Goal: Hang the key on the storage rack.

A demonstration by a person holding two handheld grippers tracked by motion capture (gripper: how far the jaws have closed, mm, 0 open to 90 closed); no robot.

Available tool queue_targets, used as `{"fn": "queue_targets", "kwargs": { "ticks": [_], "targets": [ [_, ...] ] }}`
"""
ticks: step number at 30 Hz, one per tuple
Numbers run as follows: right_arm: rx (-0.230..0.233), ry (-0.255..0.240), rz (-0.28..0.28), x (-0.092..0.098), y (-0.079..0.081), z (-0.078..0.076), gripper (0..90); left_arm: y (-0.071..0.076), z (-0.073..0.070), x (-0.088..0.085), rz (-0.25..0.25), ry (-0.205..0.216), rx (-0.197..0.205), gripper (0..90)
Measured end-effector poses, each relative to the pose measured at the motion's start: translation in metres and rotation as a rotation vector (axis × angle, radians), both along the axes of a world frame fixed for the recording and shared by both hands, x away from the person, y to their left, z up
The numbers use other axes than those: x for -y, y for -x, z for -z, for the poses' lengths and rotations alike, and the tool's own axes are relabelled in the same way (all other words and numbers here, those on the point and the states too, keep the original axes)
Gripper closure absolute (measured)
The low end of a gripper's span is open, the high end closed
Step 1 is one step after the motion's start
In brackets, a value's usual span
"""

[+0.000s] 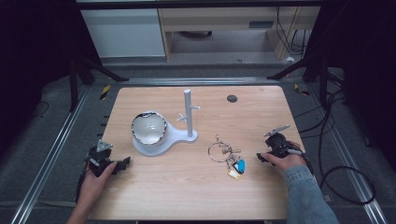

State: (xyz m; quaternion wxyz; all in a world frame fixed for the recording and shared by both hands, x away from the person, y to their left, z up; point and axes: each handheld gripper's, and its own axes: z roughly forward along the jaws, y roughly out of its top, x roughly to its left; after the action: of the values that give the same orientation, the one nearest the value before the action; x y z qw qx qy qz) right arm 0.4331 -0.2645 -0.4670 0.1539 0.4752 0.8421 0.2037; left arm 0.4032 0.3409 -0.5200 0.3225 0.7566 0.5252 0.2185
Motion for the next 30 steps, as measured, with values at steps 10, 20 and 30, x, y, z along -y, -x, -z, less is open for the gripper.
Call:
{"fn": "queue_targets", "kwargs": {
  "ticks": [10,20,30],
  "targets": [
    [-0.09,0.054,-0.167,-0.023,-0.007,-0.02,50.0,0.0,0.0,0.0,0.0,0.0,0.0,0.0],
    [-0.14,0.087,-0.298,-0.052,-0.02,-0.027,69.4,0.0,0.0,0.0,0.0,0.0,0.0,0.0],
    [-0.192,0.173,-0.424,-0.087,-0.038,-0.027,71.6,0.0,0.0,0.0,-0.001,0.0,0.0,0.0]
  ]
}}
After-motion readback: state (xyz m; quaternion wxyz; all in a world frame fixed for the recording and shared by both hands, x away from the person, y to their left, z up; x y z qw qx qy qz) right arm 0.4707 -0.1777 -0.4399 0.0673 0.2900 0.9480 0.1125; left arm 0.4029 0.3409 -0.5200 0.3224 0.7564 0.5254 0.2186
